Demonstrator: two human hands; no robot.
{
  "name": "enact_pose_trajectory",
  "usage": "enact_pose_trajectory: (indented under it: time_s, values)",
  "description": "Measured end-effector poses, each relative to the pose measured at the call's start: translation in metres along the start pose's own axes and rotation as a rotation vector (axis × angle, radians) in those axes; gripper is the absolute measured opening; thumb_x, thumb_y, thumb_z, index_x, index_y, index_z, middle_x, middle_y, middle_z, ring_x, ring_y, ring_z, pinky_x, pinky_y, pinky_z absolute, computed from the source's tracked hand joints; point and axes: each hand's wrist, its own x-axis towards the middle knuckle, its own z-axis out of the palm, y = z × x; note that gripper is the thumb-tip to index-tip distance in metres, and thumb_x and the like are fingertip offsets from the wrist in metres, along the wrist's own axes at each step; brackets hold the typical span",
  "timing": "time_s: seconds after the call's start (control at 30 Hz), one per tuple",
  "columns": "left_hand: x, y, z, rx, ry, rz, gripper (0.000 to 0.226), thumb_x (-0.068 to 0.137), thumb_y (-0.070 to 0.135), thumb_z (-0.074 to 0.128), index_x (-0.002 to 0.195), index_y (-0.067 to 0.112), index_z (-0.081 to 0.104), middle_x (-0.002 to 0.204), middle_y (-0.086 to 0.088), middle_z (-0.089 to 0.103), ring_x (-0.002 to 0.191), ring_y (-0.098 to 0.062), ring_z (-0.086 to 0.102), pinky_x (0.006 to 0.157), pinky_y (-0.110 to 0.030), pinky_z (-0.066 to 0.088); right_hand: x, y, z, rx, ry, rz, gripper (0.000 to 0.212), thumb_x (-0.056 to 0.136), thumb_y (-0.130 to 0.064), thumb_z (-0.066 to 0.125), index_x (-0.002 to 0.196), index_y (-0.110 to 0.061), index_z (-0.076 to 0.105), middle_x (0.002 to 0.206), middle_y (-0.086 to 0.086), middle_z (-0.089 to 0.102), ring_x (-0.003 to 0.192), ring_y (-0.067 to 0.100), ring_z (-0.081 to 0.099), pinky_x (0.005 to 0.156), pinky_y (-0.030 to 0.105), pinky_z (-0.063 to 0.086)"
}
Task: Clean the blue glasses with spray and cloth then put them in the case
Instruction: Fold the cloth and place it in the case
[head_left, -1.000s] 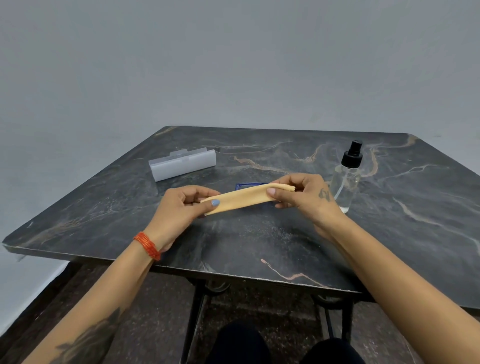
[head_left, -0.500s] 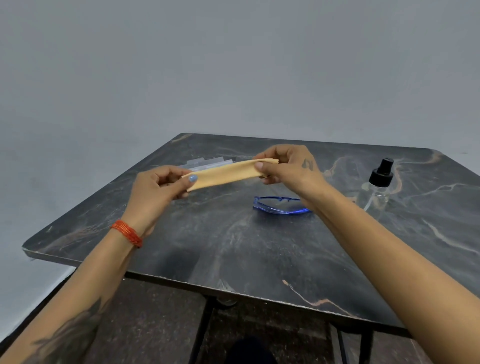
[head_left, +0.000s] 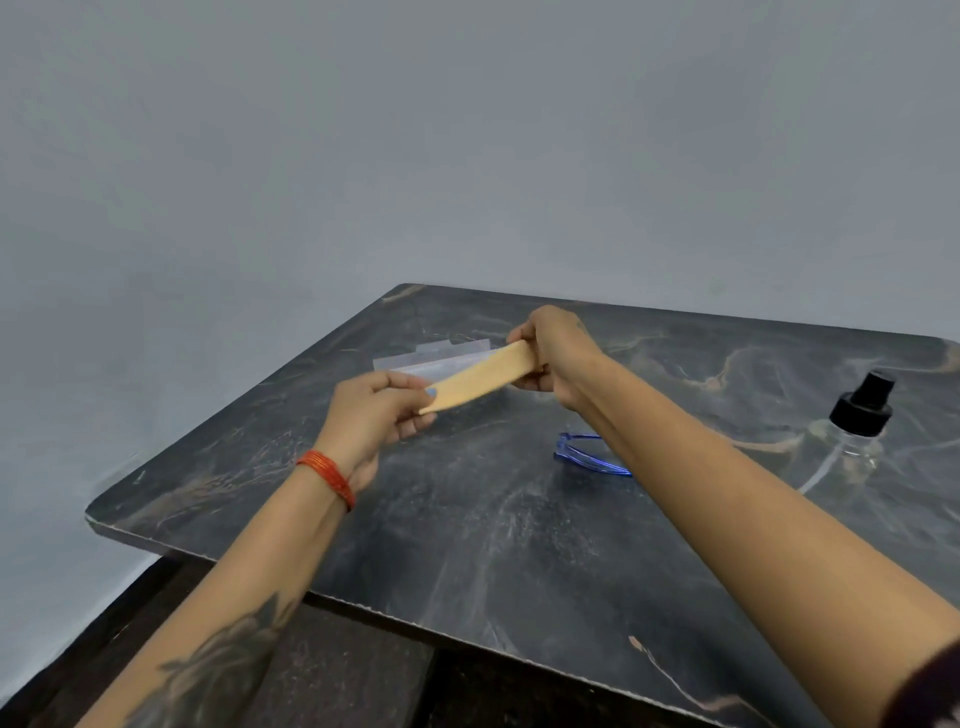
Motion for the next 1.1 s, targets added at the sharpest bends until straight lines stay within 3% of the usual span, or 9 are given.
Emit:
enact_pose_trajectory:
  time_s: [0.2, 0.3, 0.4, 0.5, 0.57, 0.63, 0.73, 0.8, 1.1]
  values:
    - [0.009, -0.012, 0.001, 0.12, -0.012, -0.036, 0.01, 0.076, -0.007, 0.067, 0.076, 0.003, 0.066, 0.091, -0.013, 0.064, 0.078, -0.02, 0.065, 0.057, -0.018, 0.056, 0.021, 0.016, 0.015, -0.384, -0.048, -0.001, 0.011, 0.082, -0.013, 0.063, 0.075, -0.009, 0.057, 0.08, 0.009, 0.058, 0.074, 0.021, 0.057, 0.067, 0.031, 0.048]
    - [0.016, -0.014, 0.002, 0.196, 0.095, 0.047, 0.012, 0.074, -0.004, 0.071, 0.074, 0.008, 0.067, 0.086, -0.013, 0.066, 0.069, -0.018, 0.067, 0.056, -0.017, 0.056, 0.03, 0.02, 0.021, -0.556, -0.016, -0.067, 0.009, 0.08, -0.009, 0.06, 0.085, -0.002, 0.064, 0.081, 0.011, 0.057, 0.072, 0.021, 0.052, 0.064, 0.032, 0.043]
    - [0.023, -0.017, 0.005, 0.232, 0.21, 0.121, 0.015, 0.074, -0.001, 0.072, 0.074, 0.013, 0.066, 0.083, -0.009, 0.066, 0.062, -0.013, 0.065, 0.058, -0.018, 0.057, 0.041, 0.023, 0.024, -0.649, 0.083, -0.15, 0.023, 0.084, -0.006, 0.054, 0.103, 0.002, 0.064, 0.092, 0.015, 0.061, 0.08, 0.022, 0.053, 0.074, 0.036, 0.053]
    - [0.031, -0.022, 0.008, 0.29, 0.351, 0.183, 0.023, 0.07, 0.004, 0.075, 0.087, 0.016, 0.063, 0.104, -0.011, 0.06, 0.079, -0.013, 0.06, 0.074, -0.033, 0.058, 0.049, 0.023, 0.029, -0.664, 0.176, -0.178, 0.027, 0.087, -0.011, 0.054, 0.113, -0.005, 0.056, 0.119, 0.017, 0.053, 0.104, 0.029, 0.055, 0.08, 0.031, 0.048]
    - [0.033, -0.023, 0.011, 0.368, 0.424, 0.203, 0.04, 0.071, 0.009, 0.075, 0.106, 0.016, 0.059, 0.121, -0.011, 0.048, 0.092, -0.013, 0.049, 0.092, -0.027, 0.047, 0.054, 0.024, 0.033, -0.699, 0.202, -0.166, 0.03, 0.089, -0.016, 0.054, 0.118, -0.007, 0.053, 0.127, 0.018, 0.05, 0.11, 0.029, 0.053, 0.075, 0.025, 0.039]
    - [0.033, -0.021, 0.013, 0.389, 0.461, 0.186, 0.054, 0.074, 0.011, 0.074, 0.123, 0.014, 0.05, 0.131, -0.011, 0.039, 0.096, -0.01, 0.039, 0.087, -0.016, 0.035, 0.057, 0.023, 0.037, -0.713, 0.23, -0.16, 0.028, 0.091, -0.017, 0.052, 0.116, -0.004, 0.056, 0.124, 0.02, 0.055, 0.109, 0.029, 0.055, 0.075, 0.025, 0.04]
    - [0.037, -0.025, 0.013, 0.28, 0.436, 0.126, 0.062, 0.073, 0.006, 0.074, 0.128, 0.011, 0.047, 0.132, -0.01, 0.041, 0.1, -0.013, 0.048, 0.066, -0.004, 0.044, 0.059, 0.026, 0.039, -0.692, 0.257, -0.162, 0.022, 0.094, -0.015, 0.051, 0.106, 0.0, 0.061, 0.115, 0.017, 0.062, 0.106, 0.029, 0.059, 0.072, 0.025, 0.042]
    - [0.039, -0.028, 0.011, 0.173, 0.395, 0.076, 0.059, 0.071, 0.003, 0.075, 0.125, 0.008, 0.051, 0.129, -0.011, 0.048, 0.1, -0.023, 0.06, 0.057, -0.015, 0.054, 0.06, 0.029, 0.038, -0.683, 0.274, -0.175, 0.021, 0.094, -0.014, 0.051, 0.106, 0.001, 0.061, 0.115, 0.017, 0.06, 0.106, 0.029, 0.058, 0.075, 0.028, 0.045]
    - [0.031, -0.033, 0.008, 0.151, 0.393, 0.094, 0.059, 0.071, 0.001, 0.075, 0.125, 0.005, 0.051, 0.119, -0.005, 0.058, 0.096, -0.02, 0.062, 0.072, -0.029, 0.056, 0.06, 0.036, 0.038, -0.7, 0.346, -0.176, 0.016, 0.09, -0.009, 0.056, 0.101, -0.001, 0.064, 0.109, 0.016, 0.063, 0.099, 0.026, 0.061, 0.071, 0.027, 0.047]
